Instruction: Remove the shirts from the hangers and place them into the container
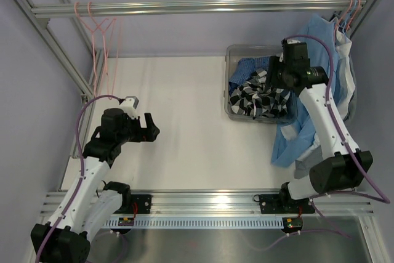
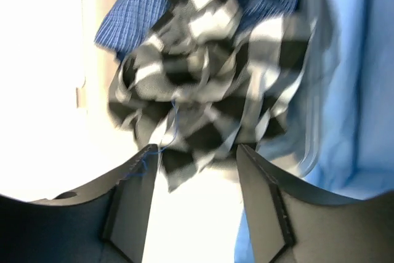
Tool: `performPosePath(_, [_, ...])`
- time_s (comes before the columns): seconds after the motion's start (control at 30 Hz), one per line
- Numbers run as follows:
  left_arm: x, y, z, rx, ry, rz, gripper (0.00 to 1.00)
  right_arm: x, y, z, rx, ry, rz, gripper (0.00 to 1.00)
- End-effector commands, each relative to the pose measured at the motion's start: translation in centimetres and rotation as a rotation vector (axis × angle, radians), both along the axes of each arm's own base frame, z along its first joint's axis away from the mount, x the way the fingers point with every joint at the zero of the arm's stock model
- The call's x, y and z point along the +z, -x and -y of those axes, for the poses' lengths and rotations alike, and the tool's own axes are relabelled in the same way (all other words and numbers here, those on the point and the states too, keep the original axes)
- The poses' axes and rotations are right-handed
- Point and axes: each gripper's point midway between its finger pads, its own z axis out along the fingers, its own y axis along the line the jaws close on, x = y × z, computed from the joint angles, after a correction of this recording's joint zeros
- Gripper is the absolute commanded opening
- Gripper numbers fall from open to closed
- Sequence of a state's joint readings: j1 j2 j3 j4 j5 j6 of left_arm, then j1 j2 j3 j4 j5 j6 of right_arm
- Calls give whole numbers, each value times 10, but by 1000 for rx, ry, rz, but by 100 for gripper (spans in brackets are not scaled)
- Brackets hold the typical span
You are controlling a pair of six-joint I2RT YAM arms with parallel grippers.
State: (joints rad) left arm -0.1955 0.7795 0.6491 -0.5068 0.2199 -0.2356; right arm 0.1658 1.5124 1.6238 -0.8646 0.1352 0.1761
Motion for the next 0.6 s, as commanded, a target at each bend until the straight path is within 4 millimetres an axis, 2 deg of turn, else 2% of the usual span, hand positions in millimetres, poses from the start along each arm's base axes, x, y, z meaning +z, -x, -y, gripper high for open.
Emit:
performPosePath(0.0, [9,-8,1,2,-1,38,99,-43,19,-20,16,-116,-95,60])
performPosePath(0.03, [9,-8,1,3,-3,36,99,-59,22,-22,17,-128,-115,58])
performPosePath(0.17, [8,-8,1,3,-4,30,99,-100,24,-43,63,-213,-185,51])
performPosePath(0.2, [7,-8,0,4,-5,29,99,-115,20,-45,60,-221,-216,50])
performPosePath(0.27, [7,-9,0,5,-6,31,99,-128,10,-49,61,-236,-225,50])
performPosePath(0.3, [7,-8,0,7,-7,29,99,-144,6,-50,53,-234,-258,49])
performPosePath(0.37, [6,-8,-1,8,-11,29,99,-154,-8,-49,33,-223,-246,47])
performPosePath(0.4, [6,-8,-1,11,-12,28,99,-171,-12,-47,16,-207,-280,47])
performPosePath(0.43, [6,-8,-2,11,-14,28,99,-175,-19,-46,7,-197,-278,47])
performPosePath(0.47, [6,-9,-2,14,-15,30,99,-183,-22,-41,-15,-175,-289,47])
performPosePath(0.5, [6,-9,-2,12,-15,30,99,-201,-23,-41,-29,-164,-329,46])
performPosePath(0.57, [7,-9,-2,15,-16,32,99,-214,-25,-39,-44,-158,-353,47])
